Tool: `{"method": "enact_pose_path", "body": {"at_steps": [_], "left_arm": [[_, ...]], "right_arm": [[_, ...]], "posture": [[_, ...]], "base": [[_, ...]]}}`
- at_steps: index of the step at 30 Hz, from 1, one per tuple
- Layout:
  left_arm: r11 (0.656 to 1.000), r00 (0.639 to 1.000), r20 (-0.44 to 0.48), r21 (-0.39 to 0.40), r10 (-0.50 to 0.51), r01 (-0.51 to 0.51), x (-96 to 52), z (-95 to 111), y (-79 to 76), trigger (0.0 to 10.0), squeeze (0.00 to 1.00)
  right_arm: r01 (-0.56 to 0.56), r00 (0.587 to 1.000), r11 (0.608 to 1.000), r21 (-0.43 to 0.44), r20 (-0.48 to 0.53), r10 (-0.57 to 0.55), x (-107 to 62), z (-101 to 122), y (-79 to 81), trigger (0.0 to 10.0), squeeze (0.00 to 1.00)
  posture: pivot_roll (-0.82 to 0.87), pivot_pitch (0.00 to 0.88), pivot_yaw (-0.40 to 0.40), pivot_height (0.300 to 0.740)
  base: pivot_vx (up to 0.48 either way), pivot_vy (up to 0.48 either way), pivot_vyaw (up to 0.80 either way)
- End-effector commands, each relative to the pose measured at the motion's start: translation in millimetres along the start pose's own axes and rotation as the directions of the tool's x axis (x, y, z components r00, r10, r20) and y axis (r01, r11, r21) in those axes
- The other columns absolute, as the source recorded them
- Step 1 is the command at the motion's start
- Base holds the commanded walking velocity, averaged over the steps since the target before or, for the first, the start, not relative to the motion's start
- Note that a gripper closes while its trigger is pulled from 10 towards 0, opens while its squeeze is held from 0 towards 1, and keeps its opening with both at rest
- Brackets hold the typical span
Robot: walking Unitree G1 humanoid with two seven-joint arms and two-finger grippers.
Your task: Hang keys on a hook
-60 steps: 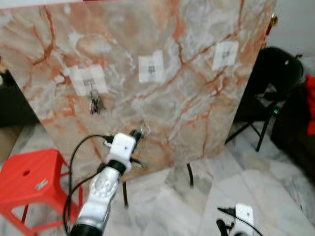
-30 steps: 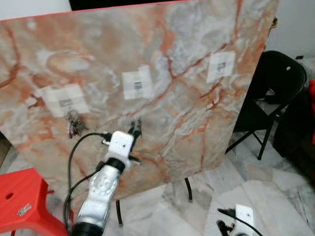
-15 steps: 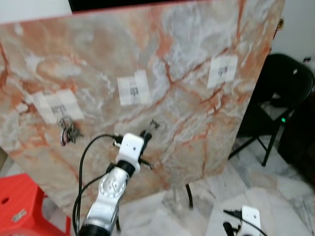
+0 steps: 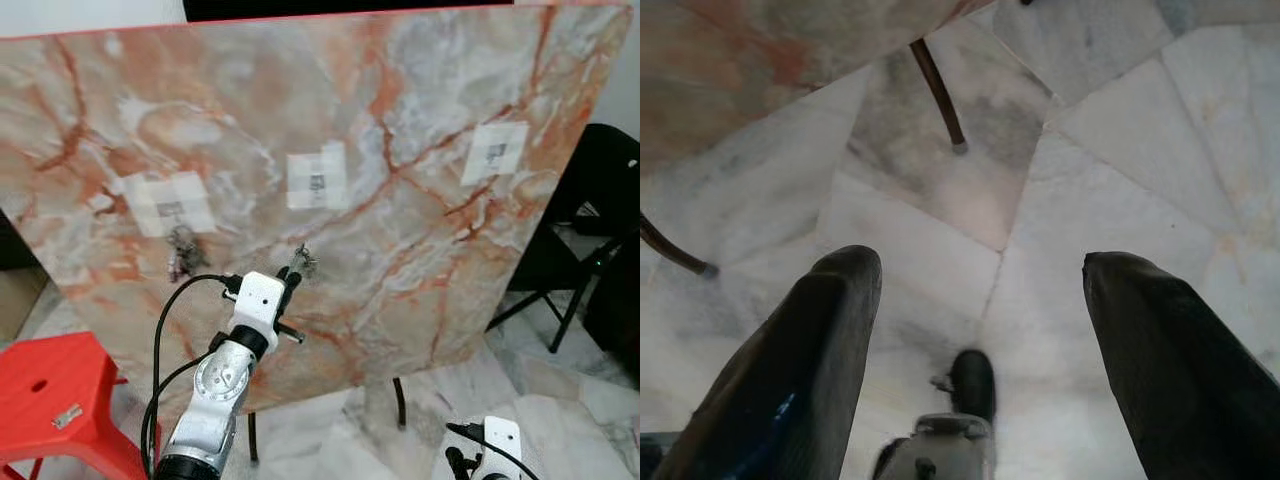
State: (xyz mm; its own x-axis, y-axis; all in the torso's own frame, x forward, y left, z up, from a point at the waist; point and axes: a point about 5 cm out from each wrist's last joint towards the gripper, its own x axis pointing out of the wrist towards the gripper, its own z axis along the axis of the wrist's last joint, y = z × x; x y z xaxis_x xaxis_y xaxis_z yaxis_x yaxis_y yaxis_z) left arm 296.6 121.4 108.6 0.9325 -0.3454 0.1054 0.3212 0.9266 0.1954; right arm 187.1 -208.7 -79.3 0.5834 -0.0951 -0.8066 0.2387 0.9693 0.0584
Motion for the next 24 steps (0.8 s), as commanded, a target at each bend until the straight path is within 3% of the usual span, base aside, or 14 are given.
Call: {"method": "enact_pose_path", "body": {"at_steps": [1, 5, 24], "left_arm": [[1.000, 1.000, 0.026, 0.000, -0.006, 0.006, 3.8, 7.5, -0.7, 10.0, 0.00], [1.000, 0.999, 0.031, 0.001, -0.014, 0.014, 4.2, 8.6, -1.8, 10.0, 0.00], [0.993, 0.989, 0.100, 0.024, -0.113, 0.112, 8.0, 26.5, -14.0, 10.0, 0.00]], "right_arm": [[0.008, 1.000, 1.000, 0.011, -0.001, -0.008, -0.3, -0.4, -2.5, 10.0, 0.00], [0.008, 1.000, 1.000, 0.004, 0.001, -0.008, -0.3, -0.1, -2.6, 10.0, 0.00], [0.001, 1.000, 1.000, -0.005, 0.004, 0.000, -0.2, 0.8, -1.9, 10.0, 0.00]], "posture": [[0.02, 0.000, -0.026, 0.732], [0.02, 0.000, -0.026, 0.732], [0.03, 0.000, -0.027, 0.732]], "base": [[0.000, 0.409, -0.79], [0.000, 0.360, -0.20], [0.000, 0.000, 0.00]]}}
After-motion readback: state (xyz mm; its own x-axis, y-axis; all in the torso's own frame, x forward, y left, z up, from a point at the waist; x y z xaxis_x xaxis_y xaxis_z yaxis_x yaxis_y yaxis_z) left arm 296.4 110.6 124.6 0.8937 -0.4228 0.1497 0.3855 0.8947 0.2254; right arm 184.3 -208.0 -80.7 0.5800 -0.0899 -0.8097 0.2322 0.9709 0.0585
